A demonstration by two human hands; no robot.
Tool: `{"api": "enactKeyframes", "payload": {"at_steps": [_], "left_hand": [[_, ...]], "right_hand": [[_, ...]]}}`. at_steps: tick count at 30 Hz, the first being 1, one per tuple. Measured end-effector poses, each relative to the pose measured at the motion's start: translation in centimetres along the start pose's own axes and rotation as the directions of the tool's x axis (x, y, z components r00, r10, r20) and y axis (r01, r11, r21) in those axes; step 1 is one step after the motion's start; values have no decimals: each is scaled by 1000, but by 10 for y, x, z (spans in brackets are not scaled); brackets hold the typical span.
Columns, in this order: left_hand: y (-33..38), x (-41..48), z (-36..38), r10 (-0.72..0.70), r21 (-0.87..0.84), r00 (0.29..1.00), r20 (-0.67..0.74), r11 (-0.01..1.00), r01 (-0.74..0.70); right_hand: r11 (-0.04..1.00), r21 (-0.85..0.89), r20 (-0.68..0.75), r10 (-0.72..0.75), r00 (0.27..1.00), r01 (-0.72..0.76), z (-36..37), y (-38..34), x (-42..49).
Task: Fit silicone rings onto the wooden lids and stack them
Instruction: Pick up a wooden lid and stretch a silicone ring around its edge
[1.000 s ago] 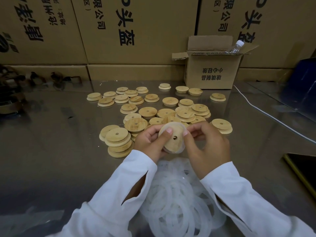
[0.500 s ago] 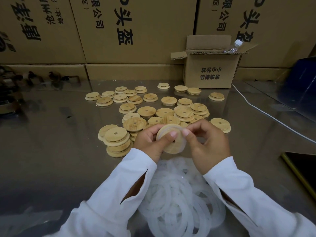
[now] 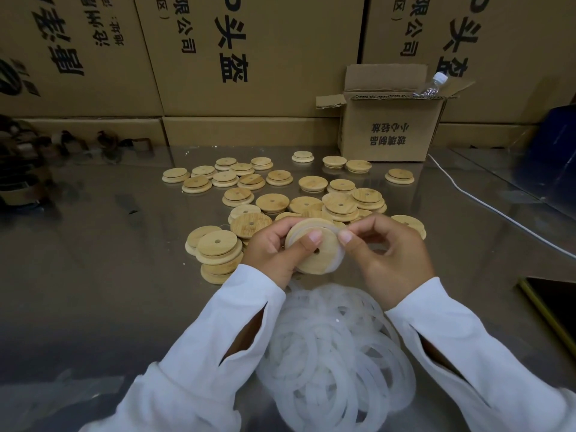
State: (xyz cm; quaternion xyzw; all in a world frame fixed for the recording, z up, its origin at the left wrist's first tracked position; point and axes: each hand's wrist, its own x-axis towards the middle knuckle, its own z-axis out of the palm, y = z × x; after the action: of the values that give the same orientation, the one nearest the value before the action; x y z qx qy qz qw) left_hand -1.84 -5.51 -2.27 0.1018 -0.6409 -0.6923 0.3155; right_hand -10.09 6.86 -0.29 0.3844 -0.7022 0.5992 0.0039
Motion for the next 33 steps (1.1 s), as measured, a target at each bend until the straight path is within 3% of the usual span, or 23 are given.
{"api": "enactKeyframes", "payload": {"at_steps": [8,12,18,27,33], "left_hand": [[-9,3,-3,-36,-17,993,-110,999,35],[-12,3,-2,-82,-42,994,-69,996,79],[-14,1,-2,-105,53,994,-17,993,105],[-15,3,-3,-106,-6,994,29,994,106],[-14,3,-3,-109,-87,992,64,990,114]], "right_hand": [[1000,-22,-64,-5,998,4,13,11,-9],[996,-94,-142,-16,990,3,11,13,-7],[987,-159,-115,-35,993,17,9,13,-7],[997,-18,-77,76,994,-77,4,7,-1],[997,-25,-55,72,996,-73,0,2,-1]]}}
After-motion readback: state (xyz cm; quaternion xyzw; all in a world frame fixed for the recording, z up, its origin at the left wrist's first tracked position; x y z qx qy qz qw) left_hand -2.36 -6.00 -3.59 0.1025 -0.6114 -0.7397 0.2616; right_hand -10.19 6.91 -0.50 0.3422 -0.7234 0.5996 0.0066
